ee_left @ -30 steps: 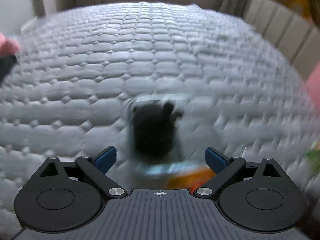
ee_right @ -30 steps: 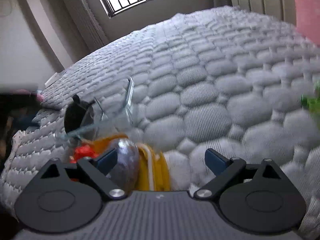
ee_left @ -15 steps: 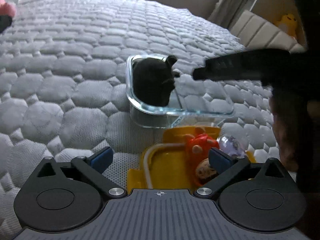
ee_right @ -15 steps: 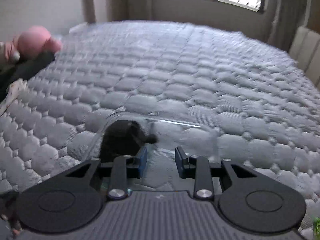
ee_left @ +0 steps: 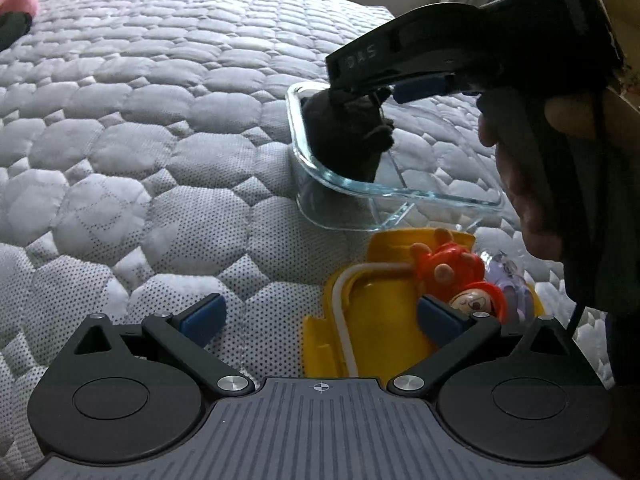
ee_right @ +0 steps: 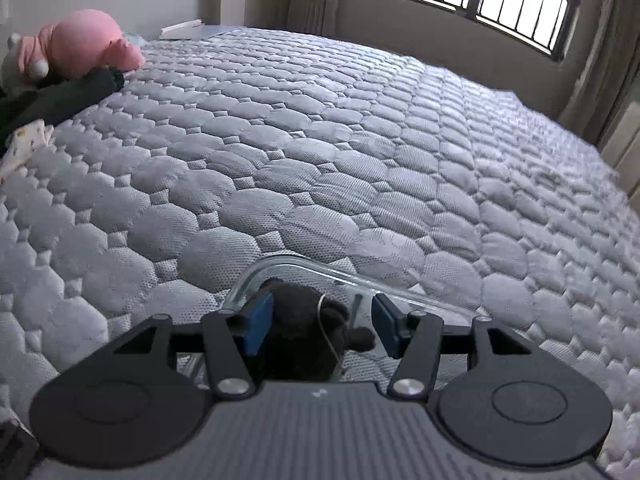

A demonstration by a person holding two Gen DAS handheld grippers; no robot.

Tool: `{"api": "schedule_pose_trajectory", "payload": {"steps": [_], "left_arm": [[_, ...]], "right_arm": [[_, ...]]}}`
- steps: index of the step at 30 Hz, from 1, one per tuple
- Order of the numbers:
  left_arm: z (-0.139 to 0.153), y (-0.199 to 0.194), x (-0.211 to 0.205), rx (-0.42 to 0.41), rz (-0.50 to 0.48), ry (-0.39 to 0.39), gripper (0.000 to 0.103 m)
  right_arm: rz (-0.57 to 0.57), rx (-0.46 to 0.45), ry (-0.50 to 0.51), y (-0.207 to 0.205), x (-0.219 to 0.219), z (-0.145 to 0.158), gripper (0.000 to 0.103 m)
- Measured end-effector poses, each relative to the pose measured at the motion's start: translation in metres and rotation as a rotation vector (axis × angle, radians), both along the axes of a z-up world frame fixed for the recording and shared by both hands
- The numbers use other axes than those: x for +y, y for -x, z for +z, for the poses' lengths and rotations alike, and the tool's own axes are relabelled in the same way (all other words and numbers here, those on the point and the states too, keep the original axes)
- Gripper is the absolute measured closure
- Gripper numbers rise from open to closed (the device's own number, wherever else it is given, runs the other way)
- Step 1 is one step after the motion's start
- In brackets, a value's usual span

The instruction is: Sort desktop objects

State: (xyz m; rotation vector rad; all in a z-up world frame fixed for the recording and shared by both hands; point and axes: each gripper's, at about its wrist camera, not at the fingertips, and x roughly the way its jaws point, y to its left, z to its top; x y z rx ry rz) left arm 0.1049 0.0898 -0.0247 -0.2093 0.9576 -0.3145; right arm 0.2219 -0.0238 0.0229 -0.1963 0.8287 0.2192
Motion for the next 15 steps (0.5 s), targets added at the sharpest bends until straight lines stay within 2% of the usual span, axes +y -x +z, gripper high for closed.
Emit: {"api": "schedule_pose_trajectory", "payload": {"steps": [4, 6, 9, 10, 11, 15], "left_arm": [[-0.001, 0.001, 0.003, 0.003, 0.004, 0.014, 0.000], [-0.001, 0.001, 0.001, 0.005, -0.001, 0.011, 0.000], [-0.001, 0.002, -0.004, -0.001, -0.010, -0.016, 0.000], [-0.001, 0.002, -0.005, -0.001, -0.012, -0.022, 0.000], [-0.002, 0.002, -0.005, 0.000, -0.012, -0.023, 0.000], [-0.003, 0.001, -0.005, 0.004, -0.011, -0.021, 0.000]], "right_arm": [[0.008, 0.050, -0.086, 0.001, -0.005, 0.006, 0.043], [0.011, 0.061, -0.045, 0.000, 0.002, 0.002, 0.034], [0.002, 0.052, 0.026, -0.004, 0.010, -0.009, 0.033], [-0.004, 0.062, -0.011, -0.005, 0.006, -0.010, 0.036], [-0.010, 0.071, -0.049, -0.006, 0.003, -0.011, 0.045], [-0.050, 0.109, -0.173, -0.010, -0.015, -0.009, 0.053]]}}
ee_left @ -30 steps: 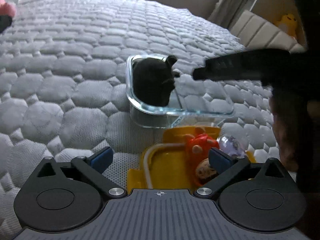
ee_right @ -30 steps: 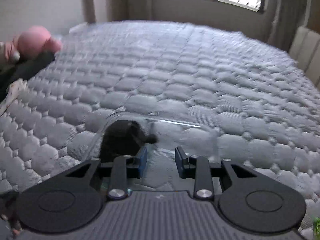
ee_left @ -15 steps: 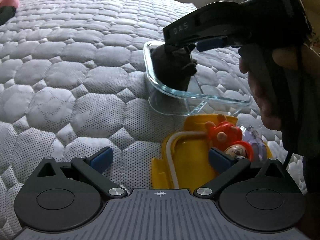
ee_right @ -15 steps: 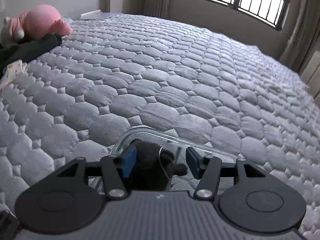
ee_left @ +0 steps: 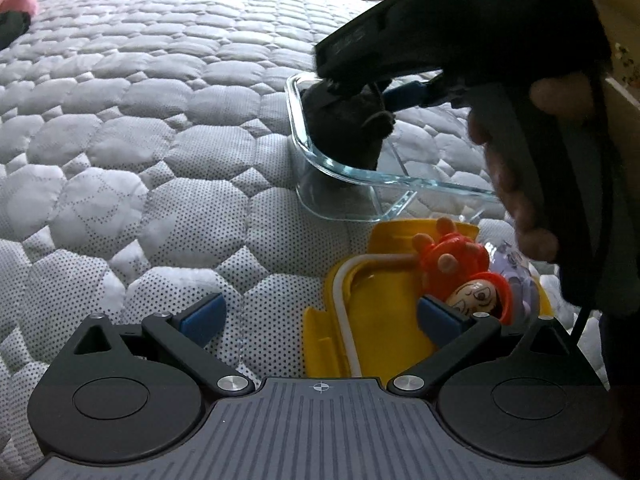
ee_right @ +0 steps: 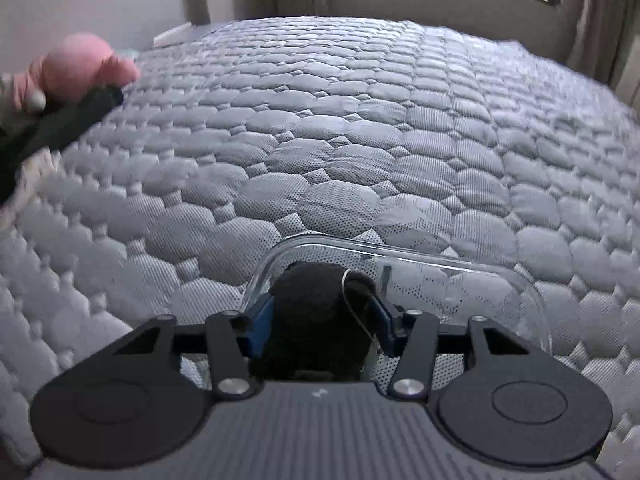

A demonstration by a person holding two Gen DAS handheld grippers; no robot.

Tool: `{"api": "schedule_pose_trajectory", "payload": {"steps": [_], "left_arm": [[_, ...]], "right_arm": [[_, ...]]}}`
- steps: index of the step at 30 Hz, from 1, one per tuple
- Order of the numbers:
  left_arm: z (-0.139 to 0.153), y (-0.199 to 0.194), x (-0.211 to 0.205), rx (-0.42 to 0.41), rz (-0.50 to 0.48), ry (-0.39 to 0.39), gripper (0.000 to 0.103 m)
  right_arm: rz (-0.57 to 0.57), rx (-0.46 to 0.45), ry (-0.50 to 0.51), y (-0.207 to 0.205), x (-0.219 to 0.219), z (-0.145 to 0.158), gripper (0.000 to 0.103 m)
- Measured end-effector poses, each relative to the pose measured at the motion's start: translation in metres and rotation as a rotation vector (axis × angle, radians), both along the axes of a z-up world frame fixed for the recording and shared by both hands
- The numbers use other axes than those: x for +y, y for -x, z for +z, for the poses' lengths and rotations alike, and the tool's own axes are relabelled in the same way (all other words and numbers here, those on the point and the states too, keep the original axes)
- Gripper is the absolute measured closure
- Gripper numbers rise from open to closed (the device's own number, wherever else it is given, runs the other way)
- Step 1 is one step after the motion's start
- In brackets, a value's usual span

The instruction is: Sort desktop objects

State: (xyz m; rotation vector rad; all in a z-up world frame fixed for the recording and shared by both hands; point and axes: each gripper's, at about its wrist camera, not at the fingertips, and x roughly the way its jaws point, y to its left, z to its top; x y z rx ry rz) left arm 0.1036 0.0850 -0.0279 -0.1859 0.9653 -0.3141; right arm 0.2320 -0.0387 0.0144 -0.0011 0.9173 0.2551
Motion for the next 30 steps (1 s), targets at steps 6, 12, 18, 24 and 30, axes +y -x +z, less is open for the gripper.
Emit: {"api": "schedule_pose_trajectory", "payload": {"steps": [6, 12, 18, 24, 30], "left_arm": [[-0.003, -0.002, 0.000, 0.005, 0.000, 0.003, 0.000], [-0.004, -0.003, -0.002, 0.005, -0.001, -0.006, 0.000], [-0.004, -0.003, -0.001, 0.007, -0.003, -0.008, 0.000], [-0.005, -0.006, -0.001, 0.011, 0.003, 0.000, 0.000], [-0.004, -0.004, -0.003, 0.006, -0.001, -0.012, 0.000]], "right_arm": [[-0.086, 0.083, -0.376, -0.008, -0.060, 0.015, 0.055], [-0.073, 0.193, -0.564, -0.021, -0.089, -0.003, 0.055], [-0.014, 0.143, -0.414, -0.021, -0.076, -0.002, 0.047], [-0.016, -0.020, -0.314, 0.007, -0.060, 0.044, 0.087], [-0.005, 0.106, -0.223, 0.000, -0.029, 0.010, 0.102]]}}
